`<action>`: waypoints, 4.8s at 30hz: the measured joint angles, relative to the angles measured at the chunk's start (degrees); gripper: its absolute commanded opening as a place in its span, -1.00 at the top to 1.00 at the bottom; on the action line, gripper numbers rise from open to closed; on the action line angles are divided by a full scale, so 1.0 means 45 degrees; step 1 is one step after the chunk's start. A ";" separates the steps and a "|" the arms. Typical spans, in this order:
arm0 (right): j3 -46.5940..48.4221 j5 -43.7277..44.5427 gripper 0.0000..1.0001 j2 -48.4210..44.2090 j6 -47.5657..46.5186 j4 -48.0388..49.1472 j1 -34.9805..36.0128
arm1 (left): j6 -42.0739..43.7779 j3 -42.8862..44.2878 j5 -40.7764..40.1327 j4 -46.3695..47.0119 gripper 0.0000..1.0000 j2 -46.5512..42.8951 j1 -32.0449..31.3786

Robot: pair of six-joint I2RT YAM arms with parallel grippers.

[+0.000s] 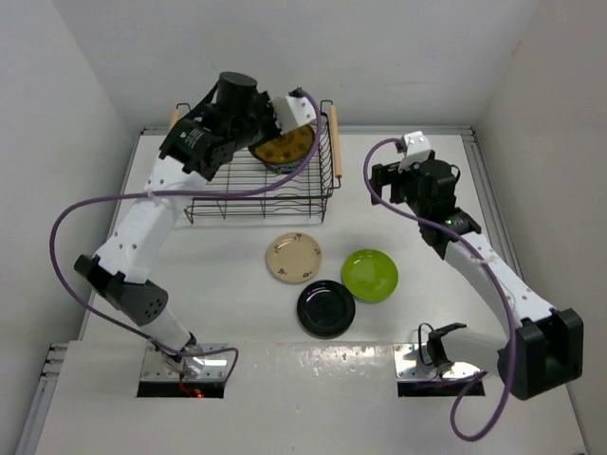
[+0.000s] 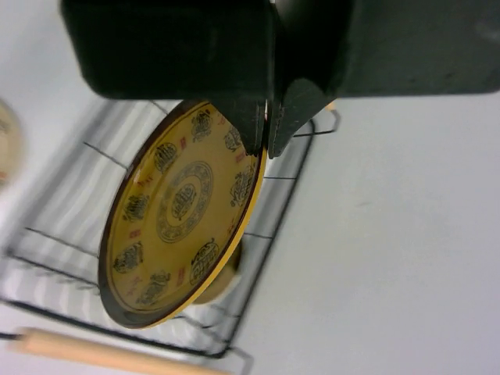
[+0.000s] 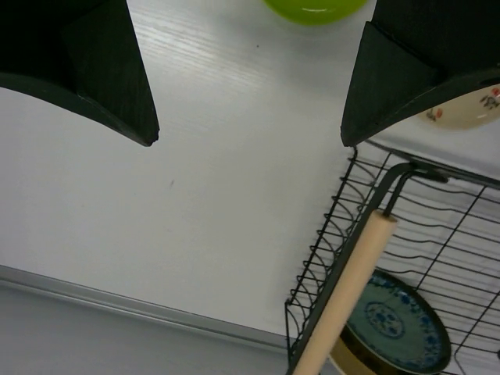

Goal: Load the plates into the dish rack

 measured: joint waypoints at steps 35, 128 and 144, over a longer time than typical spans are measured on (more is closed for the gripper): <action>0.3886 -0.1088 -0.93 0.7038 -0.0695 0.3444 -0.1734 | 0.1821 -0.0962 0.0364 0.6057 1.00 0.6251 0.2152; 0.3152 0.2550 0.99 0.0073 -0.0971 -0.3803 -0.2074 | -0.4002 -0.6013 0.2419 0.0355 -0.33 -0.0029 0.2623; 1.1196 -0.3293 0.99 0.8932 -0.9860 0.1001 0.2069 | -0.5280 -0.5421 0.1817 0.0675 -0.30 0.0641 0.4711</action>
